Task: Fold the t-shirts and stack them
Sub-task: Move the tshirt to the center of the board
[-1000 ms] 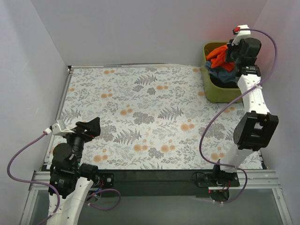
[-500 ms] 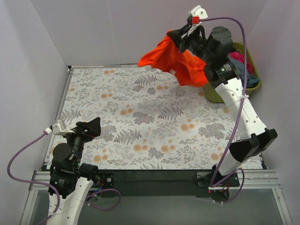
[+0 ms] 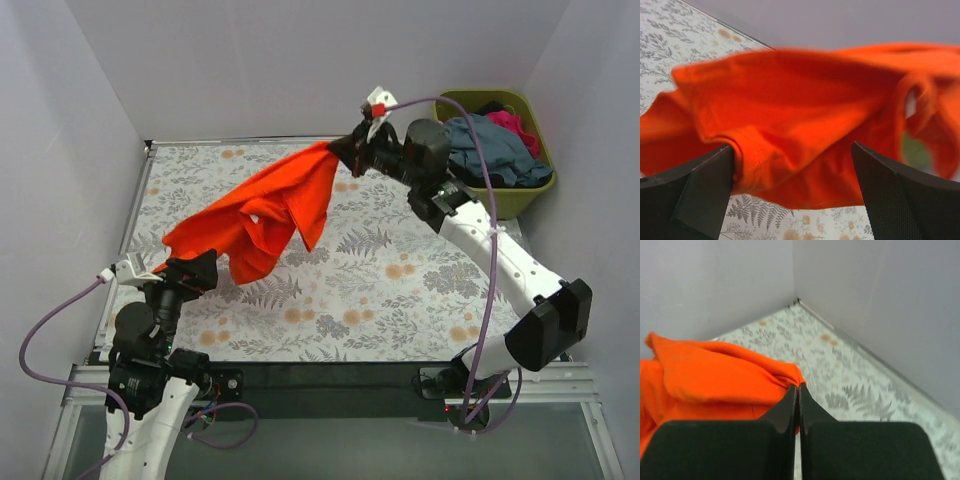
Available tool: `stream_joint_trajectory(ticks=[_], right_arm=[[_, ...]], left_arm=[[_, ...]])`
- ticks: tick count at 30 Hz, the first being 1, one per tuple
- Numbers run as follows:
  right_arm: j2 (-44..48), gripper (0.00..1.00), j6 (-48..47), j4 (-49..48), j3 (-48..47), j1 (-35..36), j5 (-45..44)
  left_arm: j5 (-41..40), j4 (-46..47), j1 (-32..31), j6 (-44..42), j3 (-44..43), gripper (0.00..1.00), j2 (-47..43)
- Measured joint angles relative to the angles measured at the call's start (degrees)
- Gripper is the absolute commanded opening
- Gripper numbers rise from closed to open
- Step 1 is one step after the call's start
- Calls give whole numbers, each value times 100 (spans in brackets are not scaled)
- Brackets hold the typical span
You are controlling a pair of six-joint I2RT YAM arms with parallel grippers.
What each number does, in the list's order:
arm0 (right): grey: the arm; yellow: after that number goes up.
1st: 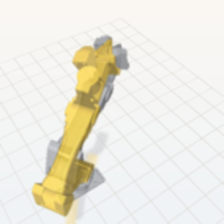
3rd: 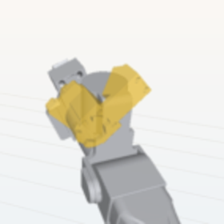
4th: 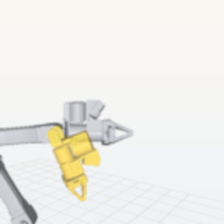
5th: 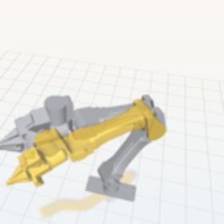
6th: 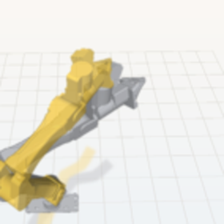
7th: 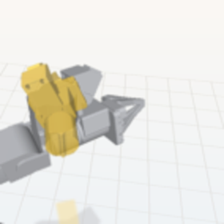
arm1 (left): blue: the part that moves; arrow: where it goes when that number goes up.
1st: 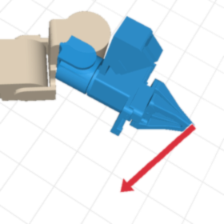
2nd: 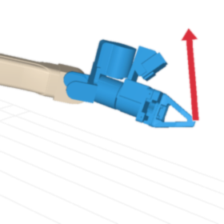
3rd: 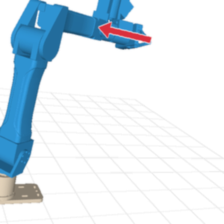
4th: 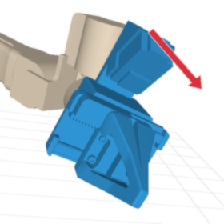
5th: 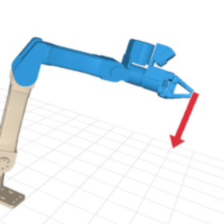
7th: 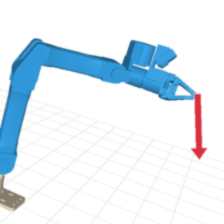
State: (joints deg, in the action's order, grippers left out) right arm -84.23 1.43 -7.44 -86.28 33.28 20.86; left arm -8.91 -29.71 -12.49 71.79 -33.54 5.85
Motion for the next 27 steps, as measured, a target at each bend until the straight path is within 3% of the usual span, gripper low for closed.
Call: stream_joint_trajectory(ticks=[3,4,5,9,12,13,19,23,27], right_arm=[[332,3,146,-63,1626,-118,-560],[380,7,245,-33,2096,-221,-752],[437,23,376,-42,2575,-385,-909],[649,50,925,361,3873,-1419,-1493],[997,55,916,730,4046,-1823,-1683],[1161,54,879,758,4037,-1816,-1646],[1823,55,560,1108,3930,-1491,-1246],[1766,77,466,1379,4105,-1434,-1073],[1510,82,415,1681,4312,-1434,-1069]], left_arm=[[175,116,-2,-83,59,85,232],[245,162,-2,-96,72,85,334],[317,210,-2,-107,92,85,431],[654,365,-2,-39,166,86,881],[872,461,-2,96,188,87,1344],[940,492,-2,146,188,98,1576],[1572,522,-2,299,155,98,3589],[1875,474,-11,306,146,98,4708],[1880,448,-46,299,31,98,5298]])
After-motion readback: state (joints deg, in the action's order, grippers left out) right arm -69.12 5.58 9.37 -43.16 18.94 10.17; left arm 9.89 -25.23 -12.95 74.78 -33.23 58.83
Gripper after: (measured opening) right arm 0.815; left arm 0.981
